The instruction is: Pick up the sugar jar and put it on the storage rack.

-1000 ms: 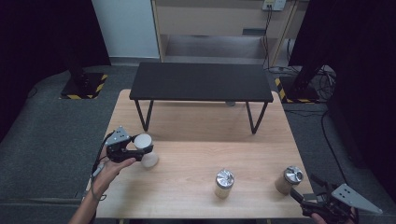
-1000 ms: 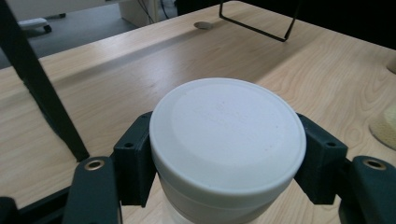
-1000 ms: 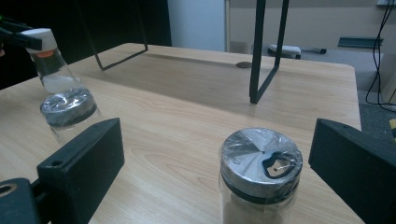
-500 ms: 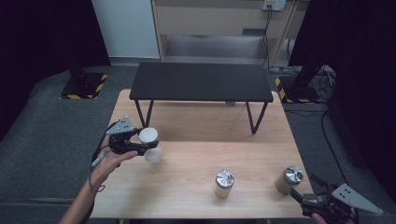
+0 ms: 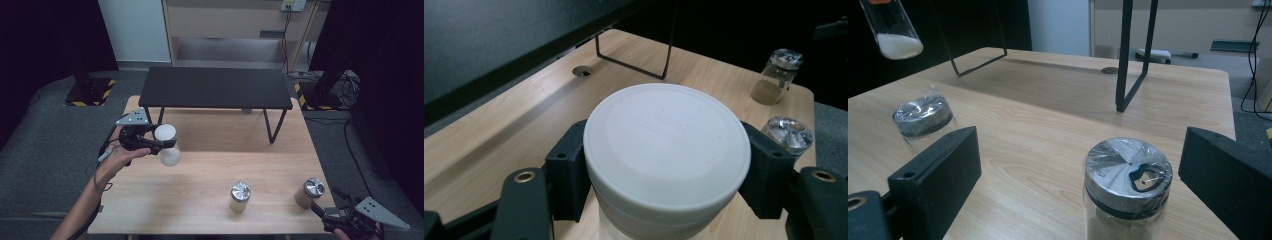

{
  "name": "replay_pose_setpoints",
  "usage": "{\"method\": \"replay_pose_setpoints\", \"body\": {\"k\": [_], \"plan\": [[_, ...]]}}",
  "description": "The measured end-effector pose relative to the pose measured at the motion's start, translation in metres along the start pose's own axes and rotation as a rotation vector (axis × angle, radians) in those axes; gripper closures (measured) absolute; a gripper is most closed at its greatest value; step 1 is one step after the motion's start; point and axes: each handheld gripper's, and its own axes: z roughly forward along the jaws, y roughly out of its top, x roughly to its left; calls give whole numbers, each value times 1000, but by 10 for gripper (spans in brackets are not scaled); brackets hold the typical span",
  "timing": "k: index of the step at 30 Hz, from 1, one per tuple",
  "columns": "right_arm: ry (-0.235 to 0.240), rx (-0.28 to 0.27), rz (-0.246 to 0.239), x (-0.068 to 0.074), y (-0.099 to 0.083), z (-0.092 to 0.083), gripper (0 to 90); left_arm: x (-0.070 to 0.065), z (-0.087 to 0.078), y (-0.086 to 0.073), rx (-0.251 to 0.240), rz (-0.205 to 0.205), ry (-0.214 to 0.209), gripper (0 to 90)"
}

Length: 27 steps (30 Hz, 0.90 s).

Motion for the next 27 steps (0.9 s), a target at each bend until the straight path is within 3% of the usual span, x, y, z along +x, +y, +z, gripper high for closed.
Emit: {"method": "replay_pose_setpoints", "body": {"k": [8, 15, 27], "plan": [[4, 2, 3, -1, 0, 0, 40, 0, 5, 30, 13, 22, -23, 322], [6, 0, 6, -1, 0, 0, 41, 3, 6, 52, 17, 17, -38, 322], [8, -3, 7, -2, -1, 0, 41, 9, 4, 92, 32, 5, 17, 322]]}}
